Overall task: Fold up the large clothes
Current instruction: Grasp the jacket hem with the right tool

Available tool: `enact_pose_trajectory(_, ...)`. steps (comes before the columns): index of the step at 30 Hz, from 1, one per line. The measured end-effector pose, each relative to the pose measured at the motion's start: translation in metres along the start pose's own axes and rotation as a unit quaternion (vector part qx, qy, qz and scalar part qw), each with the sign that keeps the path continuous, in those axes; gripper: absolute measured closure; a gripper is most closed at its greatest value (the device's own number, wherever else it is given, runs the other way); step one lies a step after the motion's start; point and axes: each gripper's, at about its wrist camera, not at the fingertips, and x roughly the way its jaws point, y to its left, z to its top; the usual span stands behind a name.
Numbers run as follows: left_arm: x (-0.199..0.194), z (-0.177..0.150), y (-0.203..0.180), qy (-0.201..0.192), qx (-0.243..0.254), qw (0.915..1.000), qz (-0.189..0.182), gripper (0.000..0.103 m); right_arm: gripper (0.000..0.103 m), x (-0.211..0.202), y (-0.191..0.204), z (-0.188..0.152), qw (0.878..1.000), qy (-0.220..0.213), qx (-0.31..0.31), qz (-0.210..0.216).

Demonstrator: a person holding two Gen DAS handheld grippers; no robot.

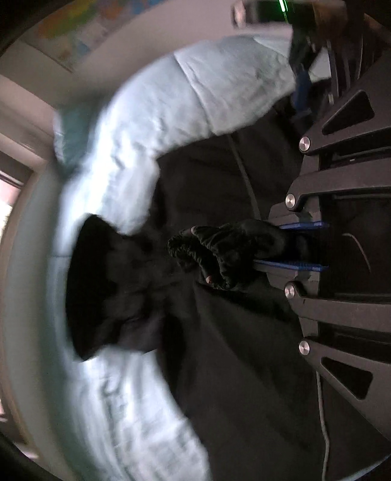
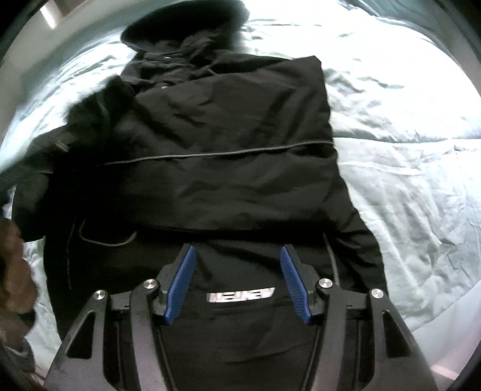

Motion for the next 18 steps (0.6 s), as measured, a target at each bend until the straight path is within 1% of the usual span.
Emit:
enact_pose_trajectory(1,0.014,-0.005,0.002,0.018,-0.005,0.9998,0.001,0.082,0.043,0.003,-0.004,0.001,1.0,0.003,0.0,0.001)
enact_pose_trajectory(4,0.046,-0.015,0.002,0.073,-0.03,0.9968,-0.007,0.078,0.043,0.01,-0.013,0.005,1.0,0.011,-0.001,0.005)
enact_pose_trajectory(5,0.049,-0.016,0.002,0.084,-0.033,0.9958,-0.016,0.071,0.043,0.011,-0.015,0.006,1.0,0.013,-0.001,0.008)
enact_pose_trajectory(6,0.049,-0.018,0.002,0.089,-0.039,0.9944,-0.039,0.064,0.043,0.014,-0.017,0.009,1.0,0.016,-0.001,0.014)
enact_pose_trajectory(7,0.049,-0.019,0.004,0.096,-0.055,0.9906,-0.081,0.053,0.043,0.016,-0.018,0.012,1.0,0.018,0.0,0.021)
enact_pose_trajectory(8,0.044,-0.022,0.004,0.099,-0.071,0.987,-0.105,0.049,0.043,0.017,-0.019,0.015,0.999,0.018,0.001,0.028)
enact_pose_trajectory(12,0.024,-0.027,0.005,0.091,-0.093,0.9859,-0.105,0.048,0.043,0.014,-0.016,0.031,0.998,0.009,0.002,0.067)
enact_pose_trajectory(15,-0.002,-0.032,0.012,0.077,-0.107,0.9861,-0.102,0.048,0.041,0.011,-0.003,0.044,0.995,0.001,-0.007,0.098)
enact_pose_trajectory(18,-0.033,-0.038,0.023,0.058,-0.107,0.9897,-0.075,0.048,0.041,0.019,0.02,0.06,0.991,0.001,-0.021,0.13)
